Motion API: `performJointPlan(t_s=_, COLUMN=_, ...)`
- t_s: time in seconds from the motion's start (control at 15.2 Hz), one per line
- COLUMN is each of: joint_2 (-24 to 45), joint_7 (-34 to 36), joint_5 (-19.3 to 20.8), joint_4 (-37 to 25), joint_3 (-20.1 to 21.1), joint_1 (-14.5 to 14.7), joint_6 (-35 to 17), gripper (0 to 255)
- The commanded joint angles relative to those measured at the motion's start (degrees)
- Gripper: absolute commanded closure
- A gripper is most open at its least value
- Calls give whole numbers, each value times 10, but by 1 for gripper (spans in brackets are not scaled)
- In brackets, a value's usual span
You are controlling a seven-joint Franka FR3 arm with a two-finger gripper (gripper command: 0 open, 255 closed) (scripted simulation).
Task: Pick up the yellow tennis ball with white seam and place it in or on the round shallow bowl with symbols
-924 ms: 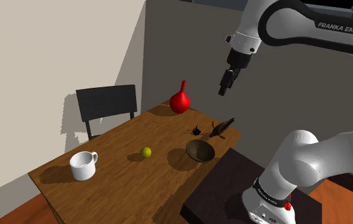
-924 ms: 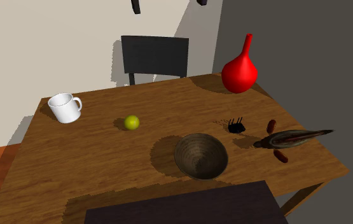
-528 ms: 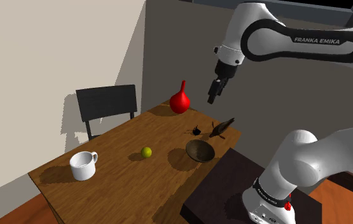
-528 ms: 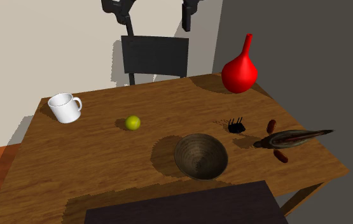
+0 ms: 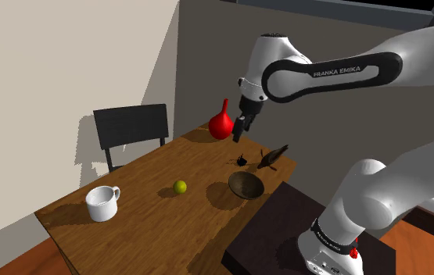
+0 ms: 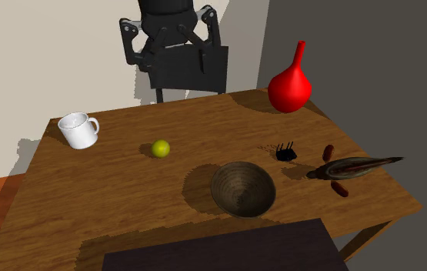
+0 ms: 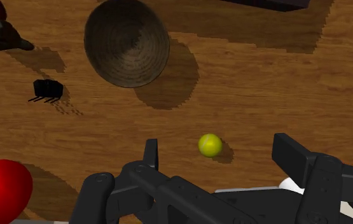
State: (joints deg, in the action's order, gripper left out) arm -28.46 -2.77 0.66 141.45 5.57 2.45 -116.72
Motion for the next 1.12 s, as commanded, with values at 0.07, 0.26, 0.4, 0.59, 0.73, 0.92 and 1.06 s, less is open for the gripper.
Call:
performJointPlan(t_s=0.07, joint_2=60, joint_7=8, joint_5=5, joint_4=3, joint_3=10, joint_1=0, joint_6=-63, gripper=0)
performJointPlan(t_s=0.26, joint_2=122, joint_7=20, joint_5=14, joint_4=-5, joint_3=20, joint_1=1, joint_6=-116, gripper=0)
performJointPlan(t_s=0.4, joint_2=165, joint_7=29, joint_5=23, joint_4=-14, joint_3=27, joint_1=0, joint_6=-149, gripper=0)
performJointPlan(t_s=0.59, joint_2=232, joint_7=46, joint_5=41, joint_4=-34, joint_3=35, joint_1=0, joint_6=-194, gripper=0)
performJointPlan(t_s=0.73, joint_2=277, joint_7=59, joint_5=56, joint_4=-51, joint_3=39, joint_1=1, joint_6=-220, gripper=0)
performJointPlan(t_s=0.92, joint_2=346, joint_7=81, joint_5=83, joint_4=-82, joint_3=41, joint_1=5, joint_6=-254, gripper=0)
performJointPlan(t_s=1.06, joint_2=392, joint_7=95, joint_5=102, joint_4=-107, joint_3=39, joint_1=10, joint_6=-273, gripper=0)
